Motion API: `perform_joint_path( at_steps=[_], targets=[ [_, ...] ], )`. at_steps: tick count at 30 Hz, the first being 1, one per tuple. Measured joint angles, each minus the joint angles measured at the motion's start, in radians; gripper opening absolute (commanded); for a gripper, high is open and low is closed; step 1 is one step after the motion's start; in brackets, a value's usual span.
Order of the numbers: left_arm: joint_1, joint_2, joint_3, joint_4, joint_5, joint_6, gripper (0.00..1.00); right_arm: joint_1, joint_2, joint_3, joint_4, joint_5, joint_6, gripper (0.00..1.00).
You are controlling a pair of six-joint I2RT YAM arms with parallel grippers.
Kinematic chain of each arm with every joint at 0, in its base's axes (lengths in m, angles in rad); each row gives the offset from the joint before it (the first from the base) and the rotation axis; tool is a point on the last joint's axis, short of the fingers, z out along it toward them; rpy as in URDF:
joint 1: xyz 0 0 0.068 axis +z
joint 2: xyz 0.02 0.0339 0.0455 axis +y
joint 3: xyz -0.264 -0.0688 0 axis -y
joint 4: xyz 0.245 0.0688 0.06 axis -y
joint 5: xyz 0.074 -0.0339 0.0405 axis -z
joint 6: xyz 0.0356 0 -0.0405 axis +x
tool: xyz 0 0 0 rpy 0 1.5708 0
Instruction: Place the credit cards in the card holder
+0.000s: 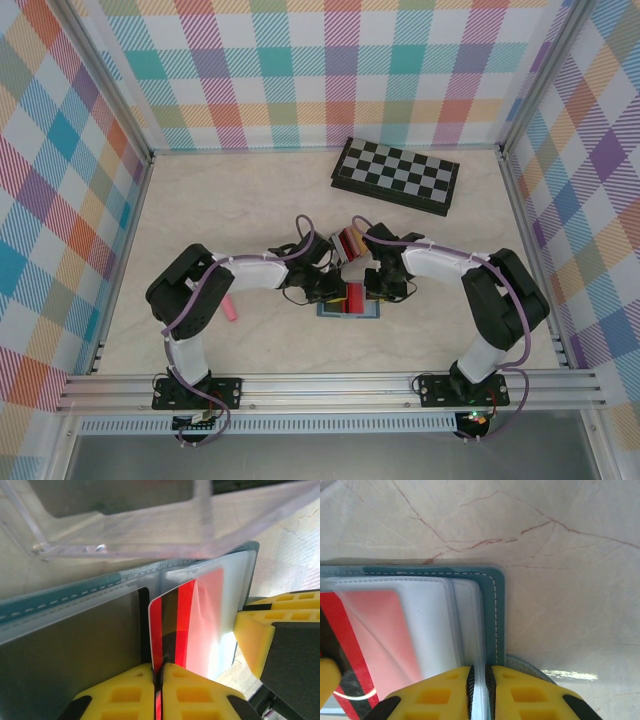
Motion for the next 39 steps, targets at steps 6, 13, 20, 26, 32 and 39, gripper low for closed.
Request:
perform_joint_path(
  at_steps=[6,13,20,26,32,39],
  targets=[
    [-0.027,0.003,0.047,-0.020,-0.007,0.001,0.06,-0.003,0.000,0.000,0.001,-0.007,0.000,0.19],
    [-0.043,0.037,0.080,-0.034,-0.016,0.005,0.06,-0.006,0.000,-0.001,0.003,-0.014,0.004,0.19],
    [-0.045,0.050,0.088,-0.047,-0.027,0.007,0.18,-0.006,-0.003,-0.002,0.003,-0.013,0.011,0.22],
    [-0.061,0.005,0.081,-0.069,-0.075,0.011,0.36,-0.021,-0.034,-0.001,0.002,0.000,0.007,0.31],
    [-0.061,-0.153,0.037,-0.119,-0.157,0.019,0.45,-0.046,-0.102,0.105,-0.046,0.020,-0.038,0.38],
    [0.047,-0.247,0.023,-0.155,-0.224,-0.002,0.51,-0.047,-0.055,0.348,-0.111,0.130,-0.133,0.44]
  ],
)
